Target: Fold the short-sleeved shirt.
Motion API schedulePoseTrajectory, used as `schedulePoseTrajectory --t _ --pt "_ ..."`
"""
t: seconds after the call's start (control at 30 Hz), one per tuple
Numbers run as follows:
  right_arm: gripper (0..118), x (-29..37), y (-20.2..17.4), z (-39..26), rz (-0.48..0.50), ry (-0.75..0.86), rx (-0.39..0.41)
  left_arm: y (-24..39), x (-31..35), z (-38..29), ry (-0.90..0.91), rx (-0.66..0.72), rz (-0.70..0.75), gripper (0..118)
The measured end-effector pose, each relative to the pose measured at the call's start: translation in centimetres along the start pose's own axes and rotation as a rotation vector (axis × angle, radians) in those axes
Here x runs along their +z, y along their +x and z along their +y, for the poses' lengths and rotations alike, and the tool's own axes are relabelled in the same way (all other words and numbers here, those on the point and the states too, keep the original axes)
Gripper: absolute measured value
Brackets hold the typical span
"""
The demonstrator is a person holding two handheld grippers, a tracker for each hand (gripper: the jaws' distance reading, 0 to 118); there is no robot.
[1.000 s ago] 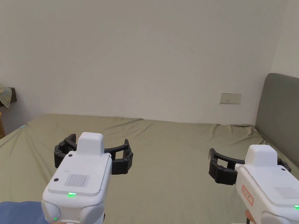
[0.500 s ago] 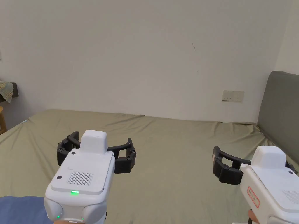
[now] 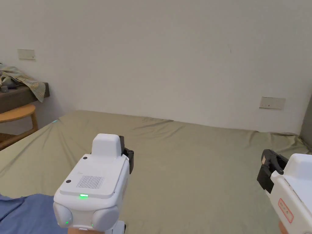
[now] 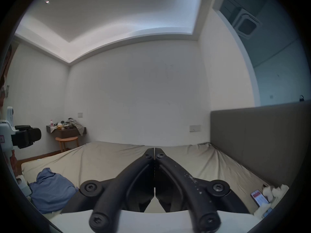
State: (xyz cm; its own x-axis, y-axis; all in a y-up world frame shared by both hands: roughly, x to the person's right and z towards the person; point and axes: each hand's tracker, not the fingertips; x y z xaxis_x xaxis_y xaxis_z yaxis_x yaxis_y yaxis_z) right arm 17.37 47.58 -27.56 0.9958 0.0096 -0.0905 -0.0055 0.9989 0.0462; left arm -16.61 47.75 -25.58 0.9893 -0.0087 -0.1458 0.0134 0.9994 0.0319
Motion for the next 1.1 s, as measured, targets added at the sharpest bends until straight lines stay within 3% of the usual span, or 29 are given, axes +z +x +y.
schedulePoseTrajectory --t 0.3,0.37,0.5,0.53,0.57,0.6,0.63,0.7,0.83,1.03,1.1 --pt "1 -4.4 -19.4 -0.2 0.529 0.006 0.001 -17.5 9.6 0.8 0.006 -0.118 0.553 0" --pt "1 -4.5 -22.2 -0.8 0.595 -0.005 0.015 -19.8 11.4 0.1 -0.031 -0.114 0.599 0" --pt "1 -5.1 -24.2 -1.8 0.628 -0.029 0.046 -21.8 10.9 -2.2 -0.123 -0.091 0.594 0" --pt "1 -5.3 -24.2 -2.1 0.63 -0.035 0.05 -22.1 10.0 -2.9 -0.158 -0.074 0.58 10" --pt "1 -5.5 -24.0 -2.7 0.626 -0.045 0.056 -22.6 8.7 -3.8 -0.212 -0.041 0.56 31" --pt "1 -5.9 -23.7 -3.3 0.62 -0.063 0.064 -23.0 7.0 -5.1 -0.28 -0.003 0.538 68" --pt "1 -6.3 -23.3 -3.9 0.611 -0.084 0.071 -23.6 5.4 -6.4 -0.358 0.031 0.5 118" --pt "1 -7.1 -22.3 -5.3 0.583 -0.137 0.071 -24.8 2.0 -10.2 -0.594 0.112 0.437 112" --pt "1 -8.7 -20.5 -7.7 0.518 -0.236 0.083 -25.2 -2.8 -17.4 -0.81 0.159 0.336 115" --pt "1 -10.8 -19.3 -10.3 0.465 -0.324 0.084 -25.3 -8.9 -28.1 -1.131 0.047 0.299 115" --pt "1 -11.2 -19.1 -11.0 0.459 -0.346 0.085 -25.1 -9.5 -29.9 -1.227 0.059 0.262 109"
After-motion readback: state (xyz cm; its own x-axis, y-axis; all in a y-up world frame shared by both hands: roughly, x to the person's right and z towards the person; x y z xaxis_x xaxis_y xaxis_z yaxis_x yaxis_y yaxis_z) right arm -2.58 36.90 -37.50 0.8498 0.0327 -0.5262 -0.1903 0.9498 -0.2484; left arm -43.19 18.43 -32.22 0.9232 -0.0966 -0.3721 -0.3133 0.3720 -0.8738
